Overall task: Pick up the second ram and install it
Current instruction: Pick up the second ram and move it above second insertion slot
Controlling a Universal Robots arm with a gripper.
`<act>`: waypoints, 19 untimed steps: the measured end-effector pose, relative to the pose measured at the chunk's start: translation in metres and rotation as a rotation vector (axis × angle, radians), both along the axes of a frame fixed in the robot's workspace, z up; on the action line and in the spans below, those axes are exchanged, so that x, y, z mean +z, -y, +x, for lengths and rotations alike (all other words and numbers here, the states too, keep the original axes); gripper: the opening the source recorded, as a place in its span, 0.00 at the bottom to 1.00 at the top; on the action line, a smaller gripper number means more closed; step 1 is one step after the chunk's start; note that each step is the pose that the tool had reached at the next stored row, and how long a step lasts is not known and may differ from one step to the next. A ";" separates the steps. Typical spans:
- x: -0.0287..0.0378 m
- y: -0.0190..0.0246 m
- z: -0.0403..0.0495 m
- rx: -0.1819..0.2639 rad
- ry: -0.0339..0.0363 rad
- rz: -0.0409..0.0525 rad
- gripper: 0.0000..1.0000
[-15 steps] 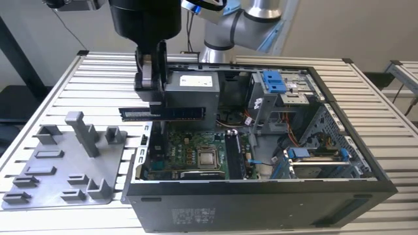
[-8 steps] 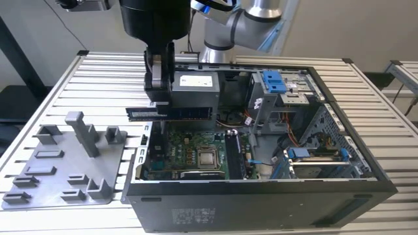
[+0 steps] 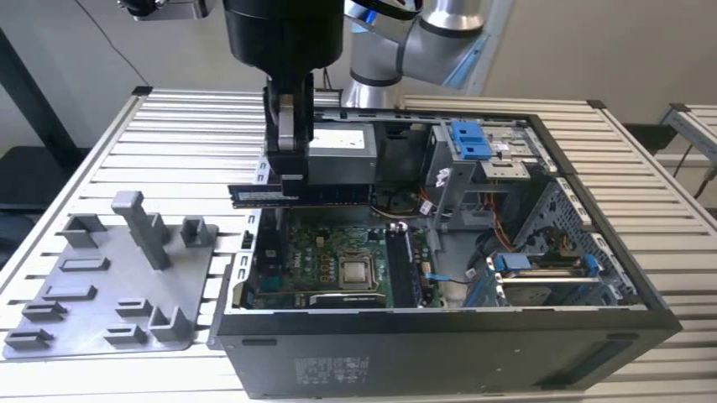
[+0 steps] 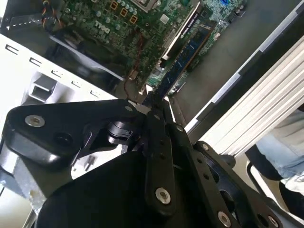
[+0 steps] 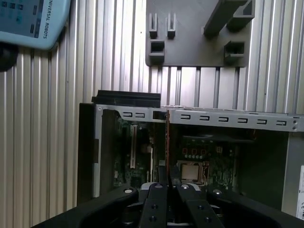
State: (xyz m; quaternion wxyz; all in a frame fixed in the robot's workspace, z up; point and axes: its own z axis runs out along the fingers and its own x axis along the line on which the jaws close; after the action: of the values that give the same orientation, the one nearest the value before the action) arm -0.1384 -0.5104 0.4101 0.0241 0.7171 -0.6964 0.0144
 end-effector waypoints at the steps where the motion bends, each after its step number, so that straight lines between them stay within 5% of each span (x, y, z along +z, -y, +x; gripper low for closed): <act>1: 0.0000 0.0000 0.0013 0.000 0.0000 0.0000 0.13; 19: 0.0000 0.0000 0.0290 0.000 0.0000 0.0000 0.13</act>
State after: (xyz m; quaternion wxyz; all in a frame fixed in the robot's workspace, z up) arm -0.1094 -0.5104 0.4101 0.0241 0.7172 -0.6963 0.0144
